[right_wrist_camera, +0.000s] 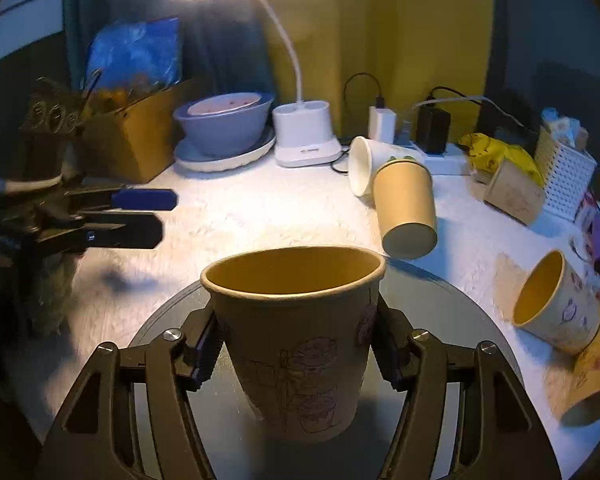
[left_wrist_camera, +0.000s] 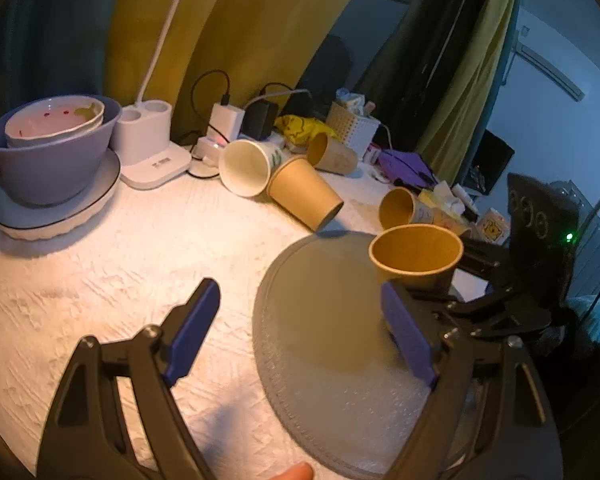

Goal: Flip cup upright
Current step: 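Rotate the held cup upright with the right gripper over the mat, then lower the upright cup onto the grey mat and open the right gripper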

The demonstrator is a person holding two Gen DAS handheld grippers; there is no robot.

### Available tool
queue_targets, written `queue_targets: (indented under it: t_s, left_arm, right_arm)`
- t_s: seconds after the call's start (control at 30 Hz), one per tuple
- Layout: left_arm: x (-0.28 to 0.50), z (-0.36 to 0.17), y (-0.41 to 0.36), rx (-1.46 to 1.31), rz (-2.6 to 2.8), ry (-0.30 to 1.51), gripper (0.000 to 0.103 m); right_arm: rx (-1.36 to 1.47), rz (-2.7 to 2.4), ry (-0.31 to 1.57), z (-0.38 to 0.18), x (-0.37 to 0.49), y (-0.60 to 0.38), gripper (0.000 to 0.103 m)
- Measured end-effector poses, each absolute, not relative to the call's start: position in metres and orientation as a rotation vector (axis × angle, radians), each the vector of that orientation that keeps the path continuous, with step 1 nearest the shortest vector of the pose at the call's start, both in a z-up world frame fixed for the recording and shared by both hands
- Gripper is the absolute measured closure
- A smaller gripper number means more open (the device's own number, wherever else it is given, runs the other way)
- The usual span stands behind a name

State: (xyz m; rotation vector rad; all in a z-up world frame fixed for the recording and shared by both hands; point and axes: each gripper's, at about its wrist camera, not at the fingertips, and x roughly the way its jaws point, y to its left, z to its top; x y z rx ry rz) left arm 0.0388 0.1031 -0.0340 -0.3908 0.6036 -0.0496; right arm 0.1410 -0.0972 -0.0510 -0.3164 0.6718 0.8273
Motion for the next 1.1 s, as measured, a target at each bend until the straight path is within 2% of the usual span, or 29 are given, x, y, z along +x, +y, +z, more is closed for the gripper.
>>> queue_targets:
  t_s: [0.4,1.1]
  left_arm:
    - [0.036,-0.03,0.09,-0.344,-0.04,0.58,0.019]
    - [0.032,-0.028,0.061,-0.235,-0.052,0.567,0.019]
  right_arm:
    - [-0.231,0.704,0.647,-0.052,0.136,-0.111,0.035]
    - [-0.3,0.56,0.697,-0.062,0.113,-0.131,0.034]
